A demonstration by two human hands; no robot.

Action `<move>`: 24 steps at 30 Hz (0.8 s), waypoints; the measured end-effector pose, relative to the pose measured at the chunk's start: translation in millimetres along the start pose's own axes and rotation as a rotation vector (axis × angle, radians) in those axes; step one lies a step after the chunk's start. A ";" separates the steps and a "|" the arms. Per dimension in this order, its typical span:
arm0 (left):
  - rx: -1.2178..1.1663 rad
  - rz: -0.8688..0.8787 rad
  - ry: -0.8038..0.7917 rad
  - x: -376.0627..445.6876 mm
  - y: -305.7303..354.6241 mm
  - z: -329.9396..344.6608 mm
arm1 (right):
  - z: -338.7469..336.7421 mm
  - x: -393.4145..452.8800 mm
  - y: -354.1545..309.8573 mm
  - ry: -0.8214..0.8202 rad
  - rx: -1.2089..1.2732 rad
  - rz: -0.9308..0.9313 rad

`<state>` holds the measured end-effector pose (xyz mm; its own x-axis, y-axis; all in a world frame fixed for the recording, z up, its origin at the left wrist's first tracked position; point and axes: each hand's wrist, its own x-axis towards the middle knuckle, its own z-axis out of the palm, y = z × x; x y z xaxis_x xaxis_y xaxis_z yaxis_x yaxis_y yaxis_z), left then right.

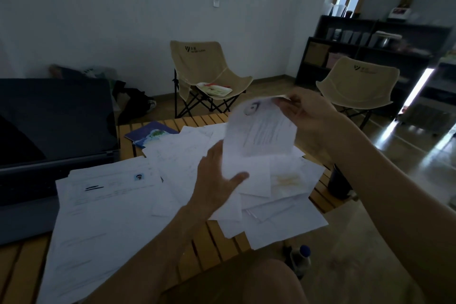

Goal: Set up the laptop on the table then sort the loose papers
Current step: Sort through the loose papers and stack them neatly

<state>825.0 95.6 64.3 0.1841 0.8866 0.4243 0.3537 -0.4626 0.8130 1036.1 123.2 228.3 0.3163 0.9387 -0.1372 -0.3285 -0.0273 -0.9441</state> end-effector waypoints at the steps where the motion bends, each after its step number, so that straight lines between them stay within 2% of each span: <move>1: -0.110 -0.019 0.069 2.2 12.5 -11.0 | 8.1 -6.8 -1.1 -0.040 0.017 0.024; 4: -0.394 -0.142 0.282 11.1 37.5 -49.7 | 22.8 -25.9 1.2 -0.006 -0.143 -0.050; 5: -0.499 -0.178 0.299 12.8 42.9 -63.1 | 22.7 -28.8 2.8 0.022 -0.222 -0.120; 6: -0.577 -0.197 0.280 14.1 45.7 -76.1 | 22.9 -34.0 2.1 0.030 -0.276 -0.193; 8: -0.583 -0.189 0.215 15.7 48.9 -98.2 | 24.0 -37.9 3.8 -0.052 -0.364 -0.310; 12: -0.535 -0.204 0.137 12.3 50.3 -131.9 | 31.1 -21.3 19.4 -0.259 -0.943 -0.511; 14: -0.532 -0.236 0.147 8.4 46.7 -145.5 | 40.4 -18.3 34.5 -0.377 -1.006 -0.411; 17: -0.556 -0.281 0.133 -1.6 33.7 -157.4 | 46.0 -16.9 73.8 -0.488 -0.917 -0.068; 19: -0.677 -0.345 0.195 -6.2 23.9 -165.2 | 45.3 -18.1 108.5 -0.546 -0.972 0.114; 21: -0.889 -0.434 0.394 -8.4 11.4 -176.9 | 39.5 -16.9 137.1 -0.527 -0.973 0.168; 22: -1.023 -0.486 0.536 -12.8 -0.1 -183.2 | 36.4 -15.8 147.1 -0.492 -0.860 0.187; 24: -1.139 -0.549 0.734 -27.9 -14.5 -188.8 | 32.3 -11.2 157.7 -0.402 -0.458 0.332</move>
<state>641.7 77.5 116.0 -0.3545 0.9097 -0.2162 -0.7419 -0.1328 0.6573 952.0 119.4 90.6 -0.1191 0.9077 -0.4025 0.0860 -0.3944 -0.9149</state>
